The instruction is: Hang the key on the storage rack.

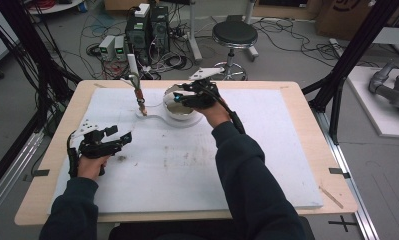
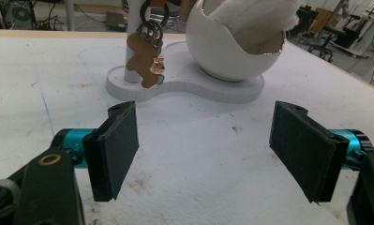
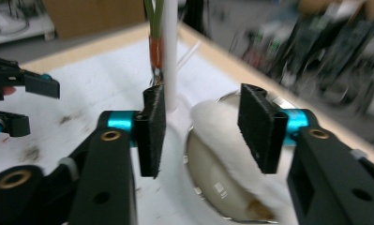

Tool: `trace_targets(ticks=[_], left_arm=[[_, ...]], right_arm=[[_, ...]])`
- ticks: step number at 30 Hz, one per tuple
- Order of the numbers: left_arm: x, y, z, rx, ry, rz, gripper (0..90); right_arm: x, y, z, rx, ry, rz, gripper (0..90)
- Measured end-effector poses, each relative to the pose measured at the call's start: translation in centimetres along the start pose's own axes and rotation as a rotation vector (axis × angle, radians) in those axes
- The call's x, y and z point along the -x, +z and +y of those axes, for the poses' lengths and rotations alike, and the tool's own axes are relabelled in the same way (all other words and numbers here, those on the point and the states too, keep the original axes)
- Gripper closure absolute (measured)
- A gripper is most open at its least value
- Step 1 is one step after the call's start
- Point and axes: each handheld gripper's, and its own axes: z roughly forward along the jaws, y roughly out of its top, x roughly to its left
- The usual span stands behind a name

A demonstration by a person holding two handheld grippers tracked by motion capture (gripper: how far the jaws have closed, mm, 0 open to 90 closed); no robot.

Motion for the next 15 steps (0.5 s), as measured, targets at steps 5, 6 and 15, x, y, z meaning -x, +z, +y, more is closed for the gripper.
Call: trace_targets(ticks=[5,6,15], left_arm=[[0.1,0.0,0.0,0.015,-0.003,0.002,20.9],[0.2,0.1,0.1,0.021,-0.007,0.005,18.2],[0.8,0.6,0.0,0.024,0.029,-0.018,17.1]], right_arm=[[1.3,-2.6,-1.6,0.011,0.005,-0.030,37.0],[1.8,-4.1,-2.8,0.032,-0.008,-0.061,33.0],[3.2,-8.9,-9.0,-0.031,0.016,-0.136,25.8]])
